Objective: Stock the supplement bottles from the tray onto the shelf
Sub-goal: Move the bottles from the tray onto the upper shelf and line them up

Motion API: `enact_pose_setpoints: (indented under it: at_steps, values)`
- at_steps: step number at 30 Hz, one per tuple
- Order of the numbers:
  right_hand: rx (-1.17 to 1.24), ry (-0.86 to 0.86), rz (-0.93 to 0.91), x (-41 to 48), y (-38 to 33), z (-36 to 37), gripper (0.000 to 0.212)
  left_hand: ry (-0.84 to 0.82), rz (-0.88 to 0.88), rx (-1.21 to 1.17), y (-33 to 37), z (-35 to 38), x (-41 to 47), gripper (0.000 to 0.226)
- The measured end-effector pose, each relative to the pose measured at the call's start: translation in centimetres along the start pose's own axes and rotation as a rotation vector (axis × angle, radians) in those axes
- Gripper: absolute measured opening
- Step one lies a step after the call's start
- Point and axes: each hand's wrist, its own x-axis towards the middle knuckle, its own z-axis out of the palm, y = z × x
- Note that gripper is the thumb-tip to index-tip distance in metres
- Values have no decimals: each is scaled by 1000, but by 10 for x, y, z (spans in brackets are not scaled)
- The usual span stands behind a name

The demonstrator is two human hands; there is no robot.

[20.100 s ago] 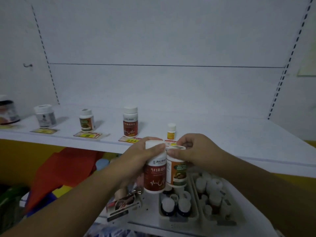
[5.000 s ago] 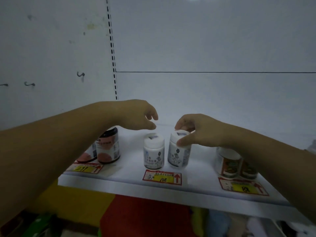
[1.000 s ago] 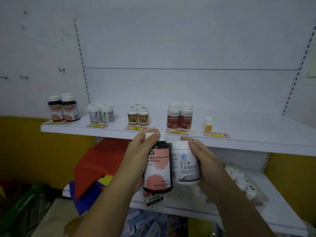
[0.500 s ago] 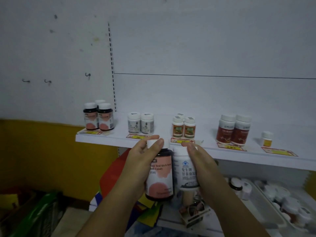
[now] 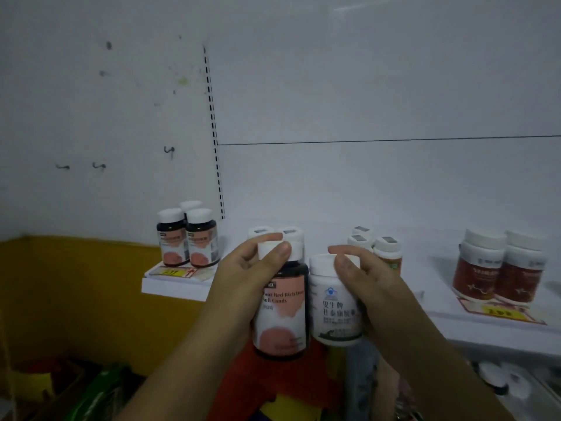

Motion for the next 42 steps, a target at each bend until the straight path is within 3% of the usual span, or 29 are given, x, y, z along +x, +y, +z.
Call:
enact_pose_setpoints:
  at_steps: [7, 16, 19, 25, 34, 42]
  values:
    - [-68, -98, -187, 78, -36, 15, 56, -6, 208, 308, 47, -29, 74, 59]
    - [-179, -43, -296, 175, -44, 64, 48, -30, 326, 623, 98, -93, 202, 9]
    - [-233, -18, -256, 207, -36, 87, 47, -47, 290, 703, 93, -119, 240, 15]
    - [-343, 67, -188, 243, -8, 111, 67, -180, 168, 803, 64, -158, 289, 38]
    - [-431, 70, -61, 263, 9, 106, 33, -425, 15, 1113, 34, -161, 308, 30]
    - [-648, 18, 122, 261, 4, 77, 31, -536, -62, 1368, 25, -159, 305, 39]
